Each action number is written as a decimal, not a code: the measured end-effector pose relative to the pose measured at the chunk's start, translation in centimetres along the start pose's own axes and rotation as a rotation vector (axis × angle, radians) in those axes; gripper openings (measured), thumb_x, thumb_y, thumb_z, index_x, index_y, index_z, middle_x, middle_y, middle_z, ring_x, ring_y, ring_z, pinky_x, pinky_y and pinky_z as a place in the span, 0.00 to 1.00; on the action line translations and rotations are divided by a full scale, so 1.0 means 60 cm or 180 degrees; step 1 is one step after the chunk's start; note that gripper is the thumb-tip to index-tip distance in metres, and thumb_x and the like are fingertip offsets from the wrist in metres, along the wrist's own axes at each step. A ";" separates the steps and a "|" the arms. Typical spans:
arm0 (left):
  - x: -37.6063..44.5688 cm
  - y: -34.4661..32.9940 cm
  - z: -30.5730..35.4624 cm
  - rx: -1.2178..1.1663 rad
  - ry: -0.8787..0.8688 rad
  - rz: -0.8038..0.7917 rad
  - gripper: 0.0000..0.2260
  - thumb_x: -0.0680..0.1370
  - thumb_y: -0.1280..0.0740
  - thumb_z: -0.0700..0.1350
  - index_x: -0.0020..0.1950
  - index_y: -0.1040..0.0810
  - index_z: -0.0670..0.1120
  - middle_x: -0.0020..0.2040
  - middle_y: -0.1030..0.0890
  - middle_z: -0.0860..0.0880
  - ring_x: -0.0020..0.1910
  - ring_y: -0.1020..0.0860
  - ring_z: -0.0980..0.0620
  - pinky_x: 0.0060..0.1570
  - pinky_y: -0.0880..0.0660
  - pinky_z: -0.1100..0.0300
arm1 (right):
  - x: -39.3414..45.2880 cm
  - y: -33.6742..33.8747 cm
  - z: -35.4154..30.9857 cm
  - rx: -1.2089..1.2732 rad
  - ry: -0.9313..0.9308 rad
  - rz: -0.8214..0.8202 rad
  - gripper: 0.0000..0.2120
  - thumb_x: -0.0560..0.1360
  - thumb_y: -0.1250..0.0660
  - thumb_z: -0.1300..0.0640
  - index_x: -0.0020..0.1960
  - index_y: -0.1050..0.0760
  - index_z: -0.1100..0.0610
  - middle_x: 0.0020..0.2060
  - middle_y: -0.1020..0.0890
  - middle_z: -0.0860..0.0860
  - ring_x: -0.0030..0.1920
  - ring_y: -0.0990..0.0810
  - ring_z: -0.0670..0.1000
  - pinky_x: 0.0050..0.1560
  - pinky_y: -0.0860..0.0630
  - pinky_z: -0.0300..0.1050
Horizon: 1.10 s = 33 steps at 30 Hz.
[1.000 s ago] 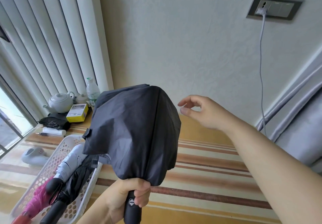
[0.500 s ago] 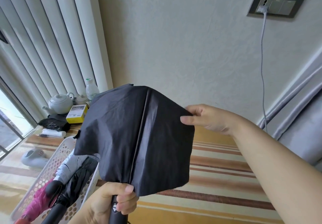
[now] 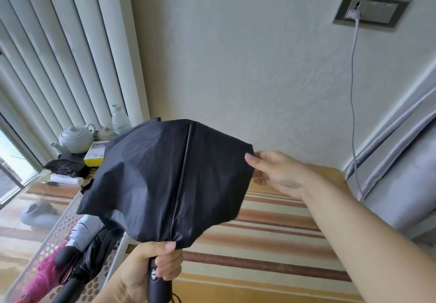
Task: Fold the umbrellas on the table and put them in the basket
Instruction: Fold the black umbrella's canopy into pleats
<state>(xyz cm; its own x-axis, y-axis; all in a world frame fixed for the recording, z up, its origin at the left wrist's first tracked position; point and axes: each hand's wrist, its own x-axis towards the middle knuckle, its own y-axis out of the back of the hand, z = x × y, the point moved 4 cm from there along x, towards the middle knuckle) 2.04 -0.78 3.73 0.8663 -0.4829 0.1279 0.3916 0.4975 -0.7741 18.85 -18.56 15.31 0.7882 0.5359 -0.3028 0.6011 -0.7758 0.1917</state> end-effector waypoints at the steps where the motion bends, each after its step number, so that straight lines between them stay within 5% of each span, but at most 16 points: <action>1: 0.001 0.001 -0.001 -0.0060 -0.0016 -0.0034 0.16 0.82 0.55 0.36 0.43 0.32 0.46 0.36 0.25 0.50 0.34 0.32 0.53 0.44 0.30 0.63 | 0.001 -0.005 0.005 0.0067 -0.0011 -0.0013 0.12 0.76 0.34 0.51 0.52 0.21 0.58 0.47 0.16 0.50 0.51 0.19 0.49 0.55 0.26 0.43; 4: 0.005 -0.007 0.003 -0.0219 -0.0097 -0.0105 0.16 0.82 0.55 0.37 0.44 0.31 0.46 0.35 0.30 0.49 0.35 0.30 0.54 0.44 0.32 0.61 | -0.001 -0.005 -0.014 0.0382 0.0720 0.0572 0.13 0.80 0.39 0.53 0.41 0.23 0.59 0.35 0.19 0.50 0.35 0.21 0.46 0.39 0.26 0.39; 7: 0.012 -0.017 0.005 -0.0245 -0.0103 -0.0070 0.15 0.82 0.54 0.39 0.42 0.32 0.47 0.36 0.33 0.50 0.35 0.34 0.54 0.42 0.34 0.60 | -0.003 -0.006 -0.023 -0.1288 0.1176 0.1363 0.19 0.83 0.45 0.51 0.34 0.40 0.54 0.28 0.36 0.48 0.30 0.37 0.47 0.30 0.40 0.38; 9: 0.017 -0.019 0.002 -0.0259 -0.0092 -0.0048 0.17 0.82 0.54 0.39 0.45 0.27 0.45 0.35 0.33 0.50 0.35 0.34 0.55 0.41 0.34 0.60 | -0.003 -0.008 -0.015 -0.1548 0.1195 0.1593 0.18 0.83 0.47 0.51 0.36 0.42 0.54 0.29 0.37 0.48 0.30 0.38 0.48 0.30 0.40 0.38; 12: 0.014 -0.021 0.000 -0.0332 -0.0068 -0.0128 0.17 0.82 0.54 0.38 0.46 0.25 0.44 0.35 0.33 0.50 0.34 0.34 0.55 0.40 0.34 0.61 | 0.004 -0.006 -0.009 -0.0976 0.1052 0.1482 0.12 0.81 0.42 0.46 0.45 0.29 0.53 0.37 0.24 0.47 0.38 0.26 0.46 0.40 0.32 0.35; 15: 0.011 -0.023 -0.003 -0.0407 -0.0021 -0.0067 0.17 0.82 0.54 0.38 0.46 0.26 0.45 0.35 0.33 0.50 0.34 0.34 0.55 0.40 0.34 0.61 | 0.017 -0.003 -0.004 -0.0092 0.0667 0.1034 0.19 0.75 0.35 0.40 0.44 0.22 0.57 0.42 0.18 0.52 0.45 0.21 0.52 0.48 0.27 0.47; 20: 0.010 -0.025 -0.011 -0.0398 0.0092 0.0097 0.17 0.82 0.53 0.38 0.45 0.25 0.44 0.34 0.33 0.50 0.33 0.34 0.54 0.39 0.35 0.61 | 0.018 -0.006 -0.036 0.0082 0.0978 0.0893 0.31 0.70 0.33 0.37 0.44 0.27 0.68 0.39 0.25 0.55 0.41 0.27 0.53 0.46 0.32 0.49; 24: 0.014 -0.024 -0.015 -0.0327 0.0146 0.0121 0.18 0.82 0.53 0.38 0.44 0.25 0.45 0.35 0.26 0.52 0.33 0.34 0.54 0.41 0.33 0.62 | 0.022 -0.001 -0.039 0.0330 0.1324 0.1223 0.31 0.71 0.34 0.42 0.43 0.34 0.73 0.39 0.31 0.53 0.40 0.34 0.51 0.43 0.40 0.48; 27: 0.022 -0.017 -0.008 -0.0398 0.0081 0.0084 0.18 0.82 0.53 0.39 0.44 0.25 0.45 0.34 0.28 0.52 0.33 0.32 0.55 0.41 0.32 0.62 | 0.036 0.006 0.008 0.0267 0.0821 0.1348 0.22 0.75 0.36 0.44 0.44 0.27 0.66 0.40 0.23 0.54 0.43 0.26 0.52 0.46 0.31 0.48; 30: 0.030 -0.016 0.007 -0.0323 0.0211 0.0322 0.14 0.79 0.40 0.43 0.35 0.25 0.45 0.29 0.25 0.53 0.29 0.27 0.58 0.36 0.29 0.65 | 0.023 0.026 0.037 -0.1320 0.0203 0.1833 0.10 0.79 0.37 0.52 0.53 0.27 0.58 0.46 0.21 0.51 0.45 0.21 0.52 0.47 0.26 0.46; 33: 0.035 -0.016 0.007 -0.0444 0.0232 0.1437 0.20 0.58 0.20 0.39 0.25 0.33 0.45 0.20 0.34 0.51 0.19 0.35 0.56 0.22 0.33 0.64 | -0.014 -0.004 0.012 -0.1591 0.0442 0.2093 0.14 0.77 0.33 0.50 0.57 0.29 0.56 0.49 0.24 0.49 0.49 0.24 0.50 0.47 0.33 0.41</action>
<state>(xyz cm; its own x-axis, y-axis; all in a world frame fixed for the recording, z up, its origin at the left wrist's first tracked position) 3.59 -1.97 4.98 0.9142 -0.2925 -0.2804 -0.0687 0.5702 -0.8187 17.95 -19.07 14.83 0.9881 0.0872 0.1270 -0.0249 -0.7232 0.6902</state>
